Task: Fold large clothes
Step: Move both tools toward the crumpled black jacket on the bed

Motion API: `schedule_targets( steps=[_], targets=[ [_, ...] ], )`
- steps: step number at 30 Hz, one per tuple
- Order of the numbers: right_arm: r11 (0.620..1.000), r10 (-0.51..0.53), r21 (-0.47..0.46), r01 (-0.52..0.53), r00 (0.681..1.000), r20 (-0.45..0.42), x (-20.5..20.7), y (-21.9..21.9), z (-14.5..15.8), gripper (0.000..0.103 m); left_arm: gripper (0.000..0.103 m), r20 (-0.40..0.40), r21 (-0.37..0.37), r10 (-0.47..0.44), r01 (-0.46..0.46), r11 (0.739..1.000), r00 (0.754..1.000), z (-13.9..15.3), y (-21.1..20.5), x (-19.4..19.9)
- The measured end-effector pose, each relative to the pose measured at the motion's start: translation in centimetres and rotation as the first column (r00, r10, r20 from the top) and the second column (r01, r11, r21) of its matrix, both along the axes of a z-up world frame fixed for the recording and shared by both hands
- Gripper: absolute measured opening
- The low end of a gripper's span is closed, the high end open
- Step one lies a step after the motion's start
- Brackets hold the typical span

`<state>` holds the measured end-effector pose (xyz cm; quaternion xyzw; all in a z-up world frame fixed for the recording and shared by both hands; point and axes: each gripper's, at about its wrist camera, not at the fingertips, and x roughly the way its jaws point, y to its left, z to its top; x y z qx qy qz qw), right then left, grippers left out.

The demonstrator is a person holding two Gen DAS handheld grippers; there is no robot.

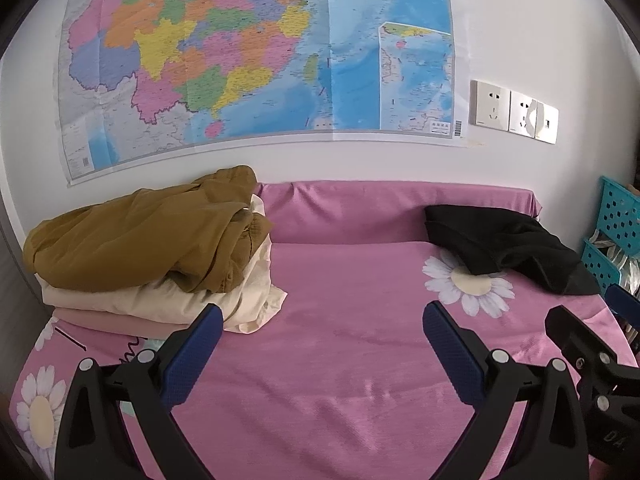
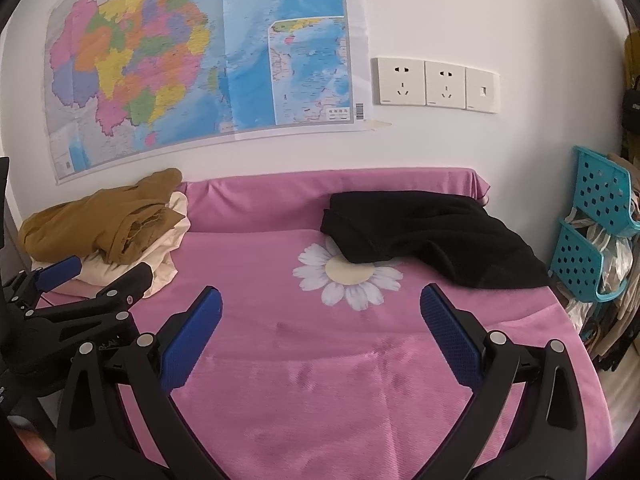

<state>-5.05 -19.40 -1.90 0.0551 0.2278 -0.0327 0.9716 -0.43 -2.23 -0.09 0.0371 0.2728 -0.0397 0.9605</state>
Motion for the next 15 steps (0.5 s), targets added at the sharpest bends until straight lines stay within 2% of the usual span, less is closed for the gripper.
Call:
schedule_targets(
  steps=[15],
  targets=[
    [1.000,-0.020,0.003,0.020,1.000,-0.008,-0.03,-0.77,-0.22,0.098,0.097,-0.003,-0.007,-0.021,0.020,1.000,1.000,0.12,-0.63,-0.04]
  ],
)
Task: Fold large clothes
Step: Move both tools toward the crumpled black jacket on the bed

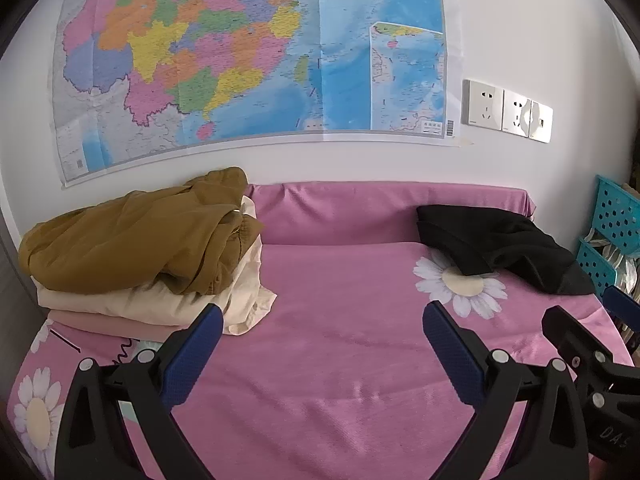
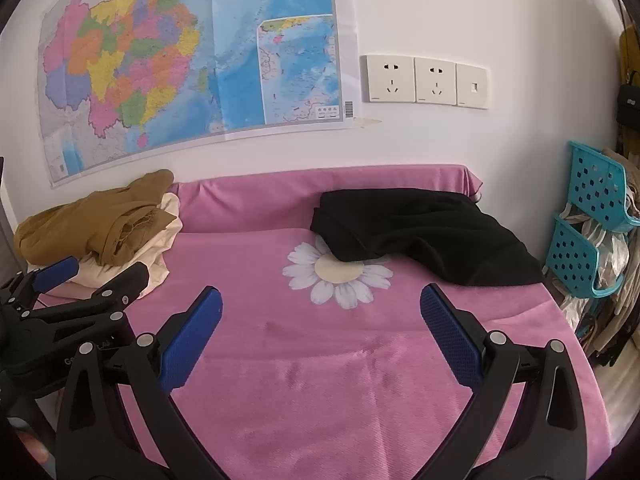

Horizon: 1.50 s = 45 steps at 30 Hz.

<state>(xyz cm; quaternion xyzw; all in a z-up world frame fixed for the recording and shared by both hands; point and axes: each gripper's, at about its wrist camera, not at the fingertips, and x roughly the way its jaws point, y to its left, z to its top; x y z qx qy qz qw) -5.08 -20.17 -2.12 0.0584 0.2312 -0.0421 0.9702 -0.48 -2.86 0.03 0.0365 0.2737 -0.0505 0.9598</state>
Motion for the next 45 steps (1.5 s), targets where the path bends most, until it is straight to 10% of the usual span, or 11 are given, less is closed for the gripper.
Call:
schedule_targets(
  steps=[45],
  targets=[
    [0.999,-0.052,0.010,0.052,0.999,-0.015,0.4,-2.6,-0.4,0.098,0.097,-0.033,-0.004,-0.069,0.069,0.998,0.997,-0.6,-3.3,1.3]
  ],
)
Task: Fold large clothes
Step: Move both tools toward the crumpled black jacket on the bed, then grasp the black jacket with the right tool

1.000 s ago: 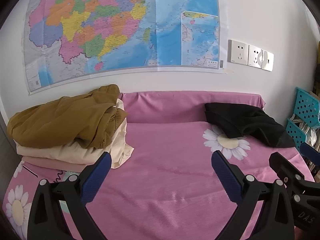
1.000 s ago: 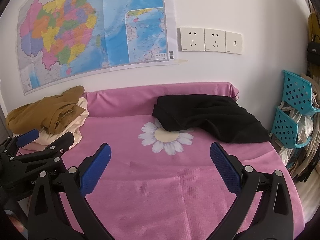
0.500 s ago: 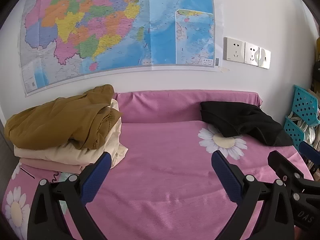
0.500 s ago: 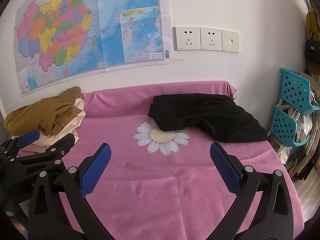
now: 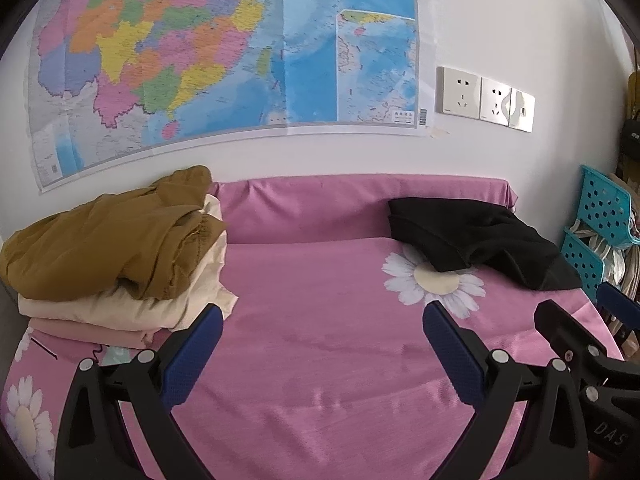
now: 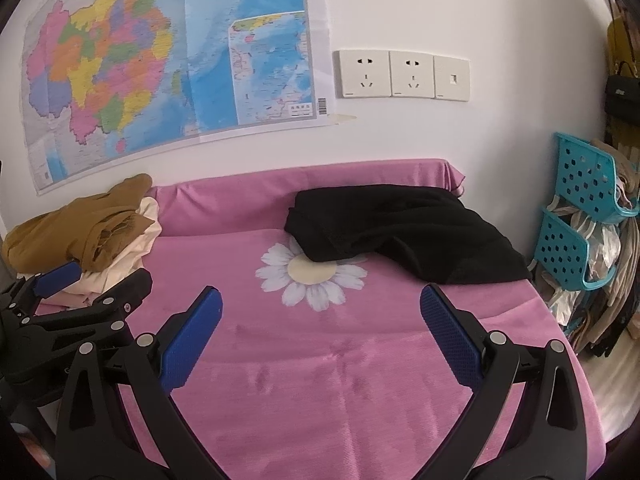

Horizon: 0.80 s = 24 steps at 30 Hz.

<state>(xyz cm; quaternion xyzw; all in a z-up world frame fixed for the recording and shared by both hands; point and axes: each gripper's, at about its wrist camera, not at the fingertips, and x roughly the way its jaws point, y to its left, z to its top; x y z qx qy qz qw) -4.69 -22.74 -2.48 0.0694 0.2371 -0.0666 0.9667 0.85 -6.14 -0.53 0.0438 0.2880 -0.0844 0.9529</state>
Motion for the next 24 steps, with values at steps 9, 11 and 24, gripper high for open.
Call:
schedule_targets(
  steps=[9,11,24],
  targets=[
    [0.999,-0.032,0.001,0.032,0.999,-0.008,0.1,-1.2,-0.2,0.098,0.097,-0.014,0.002,-0.027,0.027,1.000,1.000,-0.2,-1.2,0.7],
    [0.999,-0.039,0.001,0.039,0.999,-0.016,0.3,-1.6,-0.4,0.098,0.097,-0.021,0.004,-0.032,0.032,0.999,0.999,-0.4,-1.5,1.0],
    [0.997,-0.068,-0.035,0.066,0.996,-0.054,2.8,-5.2,-1.2,0.098,0.097,-0.105,-0.026,-0.085,0.083,0.996,0.991,-2.0,-4.2,4.6]
  ],
)
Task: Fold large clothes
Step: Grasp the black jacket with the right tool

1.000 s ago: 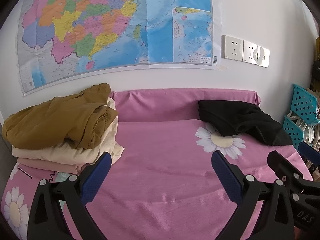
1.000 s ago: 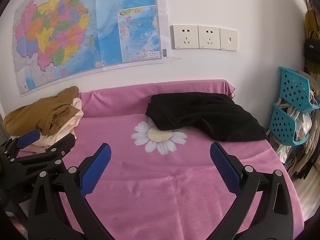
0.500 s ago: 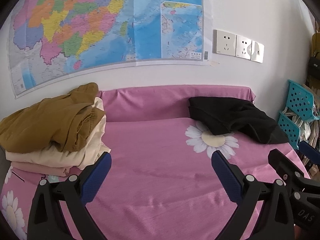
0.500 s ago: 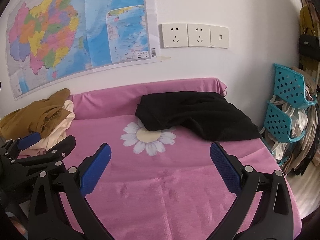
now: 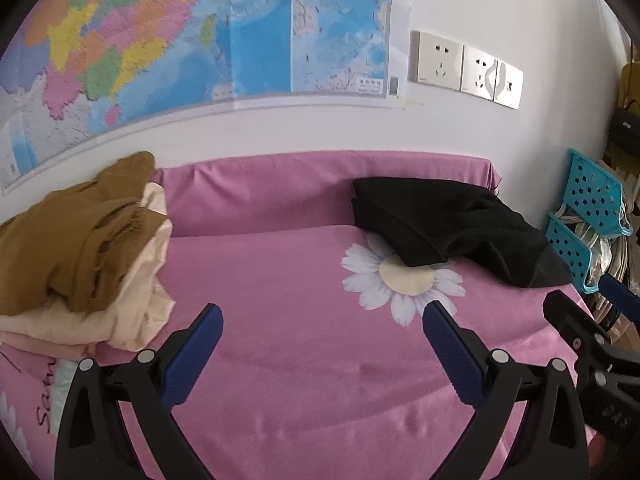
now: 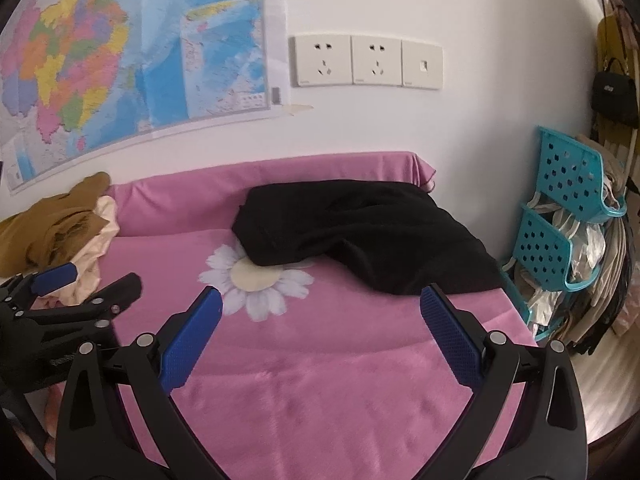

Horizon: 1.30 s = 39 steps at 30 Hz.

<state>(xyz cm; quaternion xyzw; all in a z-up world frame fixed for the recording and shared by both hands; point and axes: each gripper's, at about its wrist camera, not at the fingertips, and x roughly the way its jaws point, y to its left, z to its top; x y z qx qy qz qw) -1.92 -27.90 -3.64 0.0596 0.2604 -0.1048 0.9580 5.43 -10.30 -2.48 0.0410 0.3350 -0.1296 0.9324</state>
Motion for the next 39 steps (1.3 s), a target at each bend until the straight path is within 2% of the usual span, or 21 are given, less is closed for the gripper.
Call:
schedule_targets(
  steps=[6,8,11,15,17,21,25,28,30,32,34,36,39],
  targets=[
    [0.997,-0.003,-0.073,-0.004,0.996,-0.092,4.1,-2.8,-1.8,0.098,0.097,-0.083,0.009,-0.007,0.008,1.000,0.996,-1.8,-1.3,3.6],
    [0.997,0.005,-0.079,-0.015,0.992,-0.127,5.7,-3.8,-2.6,0.097,0.097,-0.089,0.021,-0.012,0.014,1.000,0.996,-2.3,-1.9,4.3],
    [0.995,0.011,-0.097,-0.030,0.982,-0.190,8.2,-5.0,-3.9,0.088,0.097,-0.104,0.045,-0.026,0.031,0.999,0.994,-3.0,-2.9,5.3],
    [0.985,0.055,-0.142,-0.093,0.965,-0.255,11.0,-5.1,-5.2,0.085,0.097,-0.114,0.065,-0.019,0.026,0.998,0.993,-3.6,-3.6,7.1],
    [0.979,0.074,-0.161,-0.125,0.954,-0.289,12.2,-5.0,-5.8,0.075,0.097,-0.119,0.069,-0.012,0.020,0.997,0.993,-3.8,-3.5,7.9],
    [0.965,0.073,-0.217,-0.147,0.946,-0.316,14.3,-5.2,-6.7,0.072,0.097,-0.109,0.090,0.000,0.010,0.996,0.994,-3.8,-3.5,8.9],
    [0.924,0.077,-0.335,-0.186,0.946,-0.314,15.8,-4.2,-6.4,0.084,0.097,-0.119,0.089,0.011,0.000,0.996,0.993,-4.1,-3.0,9.8],
    [0.871,0.111,-0.425,-0.246,0.942,-0.317,16.9,-3.3,-6.4,0.084,0.097,-0.117,0.099,0.021,-0.009,0.995,0.993,-4.4,-2.7,10.5],
    [0.857,0.157,-0.419,-0.299,0.927,-0.342,17.5,-3.1,-6.1,0.070,0.097,-0.122,0.102,0.027,-0.014,0.995,0.992,-4.6,-2.6,10.9],
    [0.846,0.219,-0.386,-0.369,0.899,-0.379,17.7,-2.9,-6.1,0.012,0.097,-0.124,0.103,0.029,-0.016,0.995,0.992,-4.7,-2.5,11.3],
    [0.833,0.218,-0.403,-0.380,0.894,-0.392,17.6,-2.7,-6.3,0.007,0.097,-0.119,0.105,0.026,-0.013,0.994,0.993,-4.8,-2.4,11.6],
    [0.827,0.239,-0.412,-0.383,0.902,-0.359,16.6,-2.8,-5.4,0.006,0.097,-0.111,0.101,0.015,-0.004,0.995,0.994,-4.7,-2.2,11.9],
    [0.888,0.270,-0.314,-0.336,0.934,-0.234,14.8,-5.2,-1.2,0.005,0.097,-0.077,0.101,-0.011,0.019,0.995,0.997,-4.3,-2.4,12.4]
  ],
)
